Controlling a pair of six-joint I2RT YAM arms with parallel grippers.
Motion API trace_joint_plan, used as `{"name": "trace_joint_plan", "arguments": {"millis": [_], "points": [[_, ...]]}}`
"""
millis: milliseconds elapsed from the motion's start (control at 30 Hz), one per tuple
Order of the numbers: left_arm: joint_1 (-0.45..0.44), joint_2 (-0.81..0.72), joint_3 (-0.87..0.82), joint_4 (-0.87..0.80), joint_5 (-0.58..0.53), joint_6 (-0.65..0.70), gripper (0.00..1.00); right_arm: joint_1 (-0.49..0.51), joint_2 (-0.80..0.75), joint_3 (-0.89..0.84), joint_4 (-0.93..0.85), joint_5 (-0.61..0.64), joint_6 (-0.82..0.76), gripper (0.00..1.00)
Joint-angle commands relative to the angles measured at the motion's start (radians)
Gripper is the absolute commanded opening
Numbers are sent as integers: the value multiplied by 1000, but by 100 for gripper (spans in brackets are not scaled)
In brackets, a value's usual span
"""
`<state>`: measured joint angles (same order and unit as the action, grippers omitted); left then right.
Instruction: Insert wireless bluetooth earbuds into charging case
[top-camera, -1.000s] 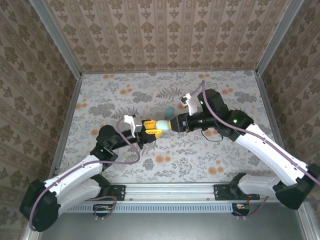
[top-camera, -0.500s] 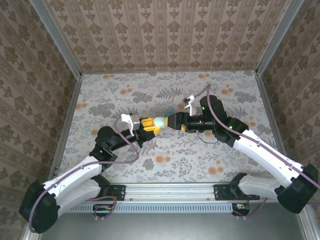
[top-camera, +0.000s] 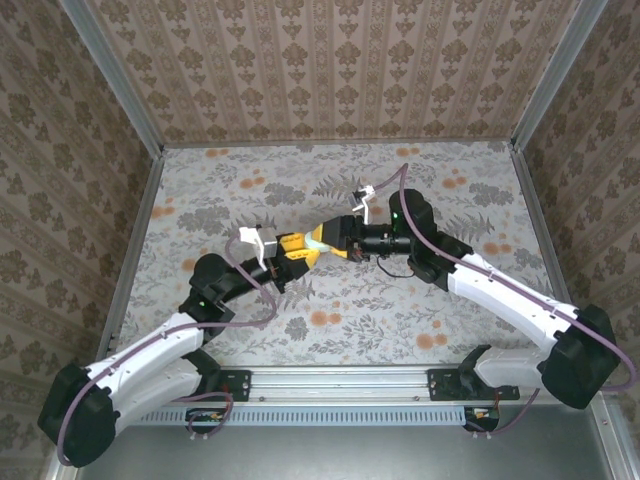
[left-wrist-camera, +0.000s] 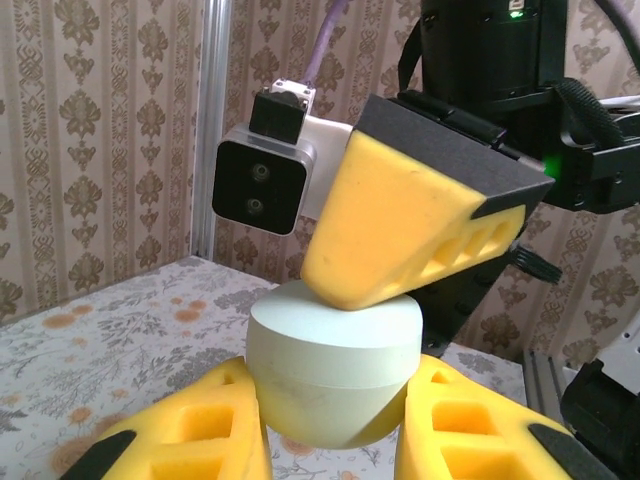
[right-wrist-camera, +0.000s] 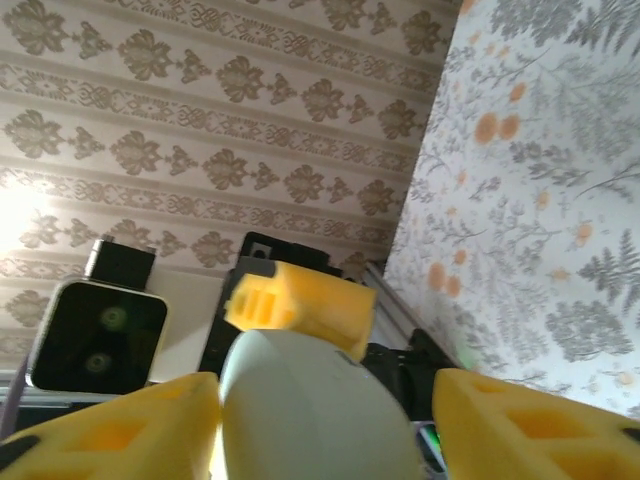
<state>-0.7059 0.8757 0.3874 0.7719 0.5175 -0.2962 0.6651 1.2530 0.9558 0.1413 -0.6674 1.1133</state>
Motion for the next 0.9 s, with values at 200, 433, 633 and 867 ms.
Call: {"name": "trace_joint_plan", "arguments": {"millis": [200,433,633,867], "points": [[0,-20,12,-94,-62,15,20,7,28,-19,61,-25,18,27],[11,-113,103,-530,-159,144,100,-41,70,1,-107,68,-94,24],[56,-148,105,-707,-276,150,100,-73,233,47,-178,95,-247,24],[119,-189,46,-747,-362,101,100,-76,534,105,-120,40,-348,25]]}}
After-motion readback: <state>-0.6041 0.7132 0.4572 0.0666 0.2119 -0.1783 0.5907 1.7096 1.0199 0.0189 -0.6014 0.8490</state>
